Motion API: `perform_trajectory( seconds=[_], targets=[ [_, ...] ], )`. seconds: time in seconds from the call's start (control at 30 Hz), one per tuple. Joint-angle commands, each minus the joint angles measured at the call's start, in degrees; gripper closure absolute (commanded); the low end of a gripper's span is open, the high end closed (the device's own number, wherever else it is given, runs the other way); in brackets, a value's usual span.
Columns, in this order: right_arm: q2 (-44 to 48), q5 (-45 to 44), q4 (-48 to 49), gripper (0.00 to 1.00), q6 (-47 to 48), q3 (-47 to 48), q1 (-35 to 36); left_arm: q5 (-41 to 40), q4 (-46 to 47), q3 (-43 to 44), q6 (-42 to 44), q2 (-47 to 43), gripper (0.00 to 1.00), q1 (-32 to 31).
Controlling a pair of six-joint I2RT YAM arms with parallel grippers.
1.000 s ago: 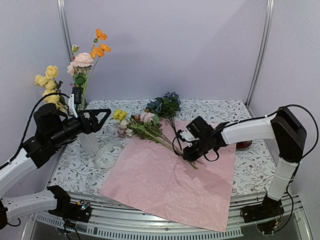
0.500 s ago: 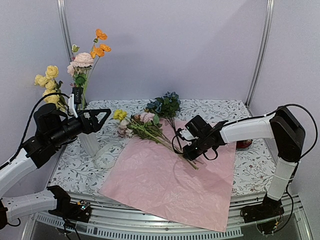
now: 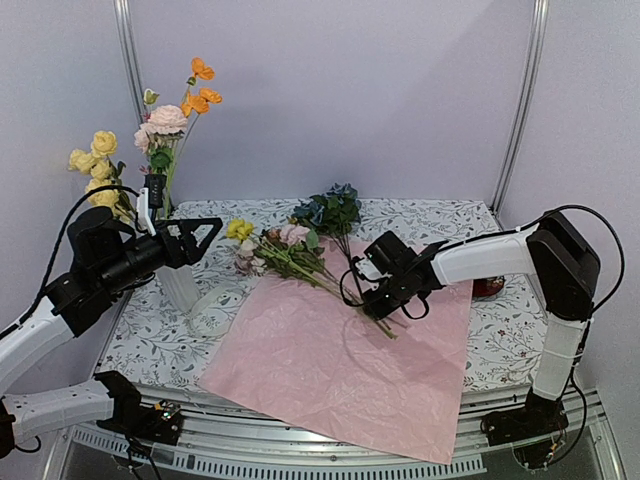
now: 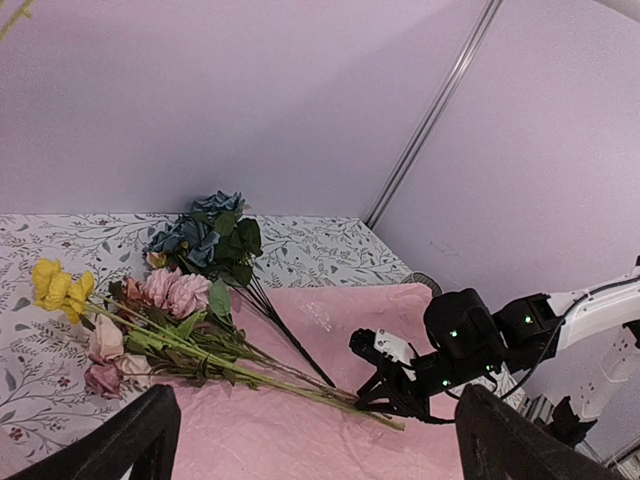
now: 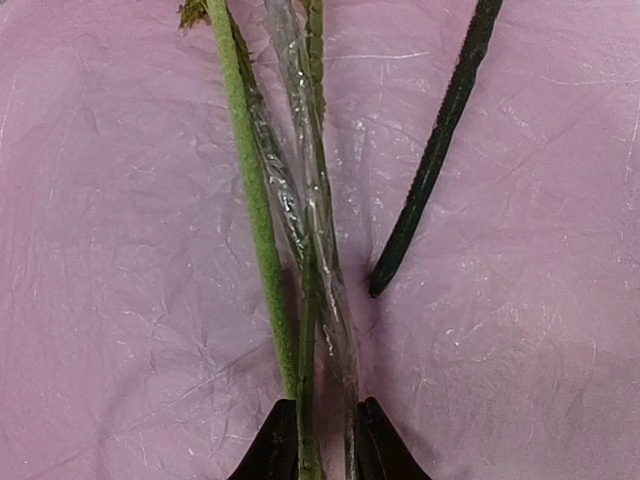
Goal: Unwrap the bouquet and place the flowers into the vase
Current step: Pick up the fake flower from the flattened wrapping paper.
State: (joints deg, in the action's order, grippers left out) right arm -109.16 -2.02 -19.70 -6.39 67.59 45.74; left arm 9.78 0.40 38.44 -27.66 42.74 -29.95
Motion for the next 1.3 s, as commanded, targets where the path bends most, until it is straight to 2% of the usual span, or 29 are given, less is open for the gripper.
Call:
perform_trajectory(
  seconds=[0.0,0.8,1.03,1.27],
  targets=[
    [-1.1,-1.6,0.3,0.78,0.2,1.2,-0.2,-0.4,0.6,-0.5,0.4,-0.3,0.02,-0.7],
    [-3.4,-0.6,-0.1,0.8,0.9,4.0,-0.8,-0.3,0.6,-0.3,0.4,0.3,0.02,-0.8],
    [-2.4,-0.3,-0.2,0.96,1.3,4.3,-0.8,-0.3,0.6,-0.1,0.3,0.6,0.02,-0.8],
    [3.3,-0.5,0.6,0.97,1.5,3.3,-0.7,0.3,0.6,0.6,0.1,0.8,0.02,-0.8]
  ],
)
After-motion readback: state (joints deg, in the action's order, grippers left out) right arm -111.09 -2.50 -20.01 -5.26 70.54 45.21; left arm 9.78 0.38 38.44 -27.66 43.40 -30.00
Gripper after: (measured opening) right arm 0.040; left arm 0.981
